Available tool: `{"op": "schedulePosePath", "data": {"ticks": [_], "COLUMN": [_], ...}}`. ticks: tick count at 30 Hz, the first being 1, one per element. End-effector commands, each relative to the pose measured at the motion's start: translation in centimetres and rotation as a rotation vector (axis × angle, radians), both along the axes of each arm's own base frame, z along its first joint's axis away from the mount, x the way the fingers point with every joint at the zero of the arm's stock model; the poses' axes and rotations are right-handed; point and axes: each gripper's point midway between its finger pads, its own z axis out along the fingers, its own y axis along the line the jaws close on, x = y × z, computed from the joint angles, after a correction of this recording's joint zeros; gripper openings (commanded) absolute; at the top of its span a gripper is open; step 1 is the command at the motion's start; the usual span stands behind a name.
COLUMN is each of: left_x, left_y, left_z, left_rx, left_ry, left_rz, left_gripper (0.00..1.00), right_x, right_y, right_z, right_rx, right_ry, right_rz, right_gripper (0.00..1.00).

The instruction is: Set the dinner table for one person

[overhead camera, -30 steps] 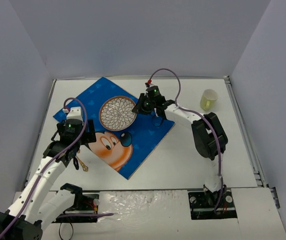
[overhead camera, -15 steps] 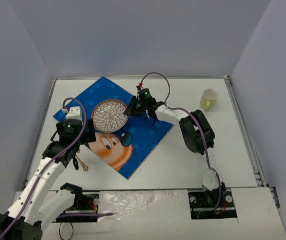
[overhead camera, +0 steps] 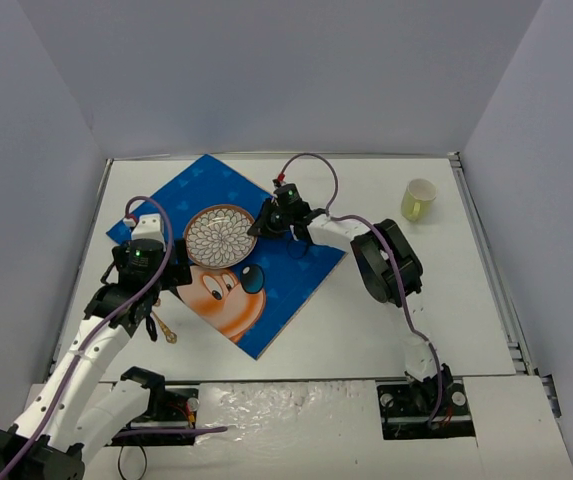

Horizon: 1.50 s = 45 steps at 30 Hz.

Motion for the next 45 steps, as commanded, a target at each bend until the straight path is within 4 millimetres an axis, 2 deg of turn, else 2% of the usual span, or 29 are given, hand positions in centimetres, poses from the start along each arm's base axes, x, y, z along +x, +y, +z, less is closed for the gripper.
{"op": "schedulePosePath", "data": {"ticks": [1, 3, 4, 6, 8, 9, 11, 14, 16, 18, 19, 21, 24, 27, 30, 32, 33, 38, 45], "left_x": [1.0, 1.0, 1.0, 1.0, 1.0, 1.0, 0.9, 0.9, 1.0, 1.0, 1.0, 1.0, 1.0, 1.0, 1.1, 1.1, 1.1, 1.1, 1.1], "left_y": [0.1, 0.1, 0.1, 0.1, 0.2, 0.2, 0.3, 0.3, 0.3, 0.3, 0.3, 0.3, 0.3, 0.3, 0.4, 0.3, 0.3, 0.3, 0.2], "left_z": [2.0, 1.9, 1.9, 1.9, 1.9, 1.9, 1.9, 1.9, 1.9, 1.8, 1.7, 1.6, 1.6, 1.7, 1.6, 1.6, 1.6, 1.6, 1.5], "left_rx": [-0.019, -0.019, -0.018, -0.017, -0.016, -0.015, -0.013, -0.013, -0.014, -0.012, -0.012, -0.01, -0.009, -0.009, -0.008, -0.01, -0.009, -0.012, -0.014], "left_ry": [-0.077, -0.076, -0.074, -0.075, -0.076, -0.076, -0.077, -0.074, -0.073, -0.069, -0.065, -0.061, -0.06, -0.06, -0.061, -0.059, -0.058, -0.058, -0.056], "left_rz": [0.023, 0.021, 0.023, 0.023, 0.025, 0.026, 0.03, 0.031, 0.032, 0.033, 0.032, 0.033, 0.036, 0.035, 0.036, 0.032, 0.035, 0.033, 0.029], "left_gripper": [0.97, 0.97, 0.97, 0.97, 0.97, 0.97, 0.97, 0.97, 0.97, 0.97, 0.97, 0.97, 0.97, 0.97, 0.97, 0.97, 0.97, 0.97, 0.97], "right_x": [2.2, 2.3, 2.6, 2.9, 3.4, 3.4, 3.6, 4.5, 4.3, 4.2, 4.1, 3.7, 2.5, 1.8, 1.5, 1.7, 1.7, 3.1, 5.1], "right_y": [0.9, 0.2, -0.6, -1.4, -2.7, -3.3, -5.8, -12.0, -15.9, -21.6, -24.4, -29.8, -36.0, -40.2, -43.0, -43.8, -45.3, -46.2, -46.5], "right_z": [6.8, 6.3, 6.3, 6.4, 7.6, 7.3, 9.1, 11.5, 13.1, 15.6, 16.2, 15.8, 15.4, 15.4, 14.7, 14.1, 13.6, 11.7, 8.7], "right_rx": [0.104, 0.072, 0.052, 0.011, -0.032, -0.064, -0.144, -0.337, -0.406, -0.51, -0.551, -0.621, -0.685, -0.7, -0.708, -0.705, -0.709, -0.724, -0.738], "right_ry": [-0.184, -0.189, -0.189, -0.211, -0.244, -0.249, -0.279, -0.352, -0.37, -0.409, -0.419, -0.389, -0.341, -0.317, -0.284, -0.264, -0.244, -0.217, -0.192], "right_rz": [0.015, 0.011, -0.003, -0.002, -0.02, -0.022, -0.05, -0.188, -0.255, -0.384, -0.432, -0.512, -0.588, -0.646, -0.679, -0.686, -0.711, -0.681, -0.638], "right_gripper": [0.19, 0.3, 0.42, 0.54, 0.72, 0.76, 0.81, 0.86, 0.87, 0.87, 0.87, 0.87, 0.86, 0.85, 0.84, 0.82, 0.81, 0.75, 0.63]}}
